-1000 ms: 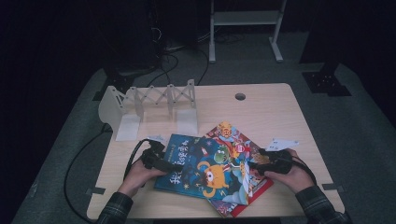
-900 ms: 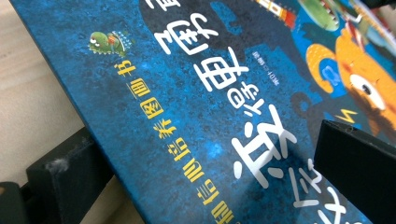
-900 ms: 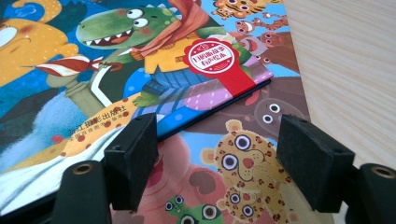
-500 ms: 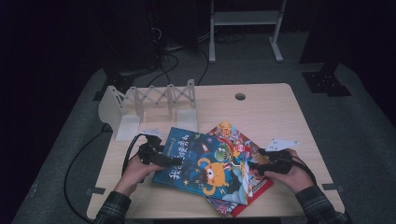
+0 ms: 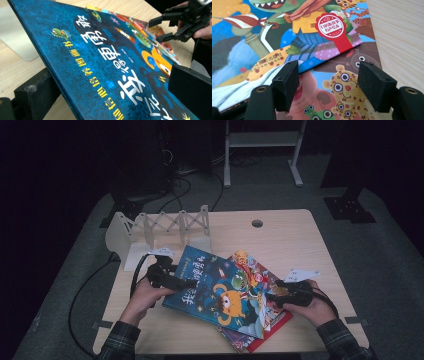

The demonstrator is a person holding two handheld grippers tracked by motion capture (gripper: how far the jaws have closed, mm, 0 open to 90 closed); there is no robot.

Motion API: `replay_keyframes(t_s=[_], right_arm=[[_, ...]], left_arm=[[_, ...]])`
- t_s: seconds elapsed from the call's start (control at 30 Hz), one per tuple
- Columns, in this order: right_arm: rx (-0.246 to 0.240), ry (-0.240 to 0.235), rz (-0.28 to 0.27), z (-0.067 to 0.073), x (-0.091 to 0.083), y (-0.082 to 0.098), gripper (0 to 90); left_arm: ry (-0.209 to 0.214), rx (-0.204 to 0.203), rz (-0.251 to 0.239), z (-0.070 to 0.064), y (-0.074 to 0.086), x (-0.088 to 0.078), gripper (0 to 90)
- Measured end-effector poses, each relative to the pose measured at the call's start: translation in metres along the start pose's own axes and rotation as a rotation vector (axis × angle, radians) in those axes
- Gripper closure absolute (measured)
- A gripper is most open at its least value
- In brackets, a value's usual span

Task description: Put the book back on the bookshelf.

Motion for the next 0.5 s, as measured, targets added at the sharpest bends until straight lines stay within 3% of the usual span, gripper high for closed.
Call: replay_keyframes(t_s=[0.17,0.5], right_arm=[[-0.004,-0.003,-0.002,0.0,0.0,0.0,32.4],[-0.019,-0.008,0.0,0.003,0.001,-0.001,33.9]], left_arm=[[0.002,0.021,-0.009,-0.006,-0.015,-0.003,0.0],[-0.002,0.089,0.018,-0.021,-0.043,-0.008,0.0]])
Point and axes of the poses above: each handheld gripper's, and its own axes: x roughly forward along the jaws, y roughly out of its underside, z roughly to its left, the point moved 9 cm from there along x, roughly forward along the jaws, and after that the axes turned 2 degrees about x, right-handed, at the moved point
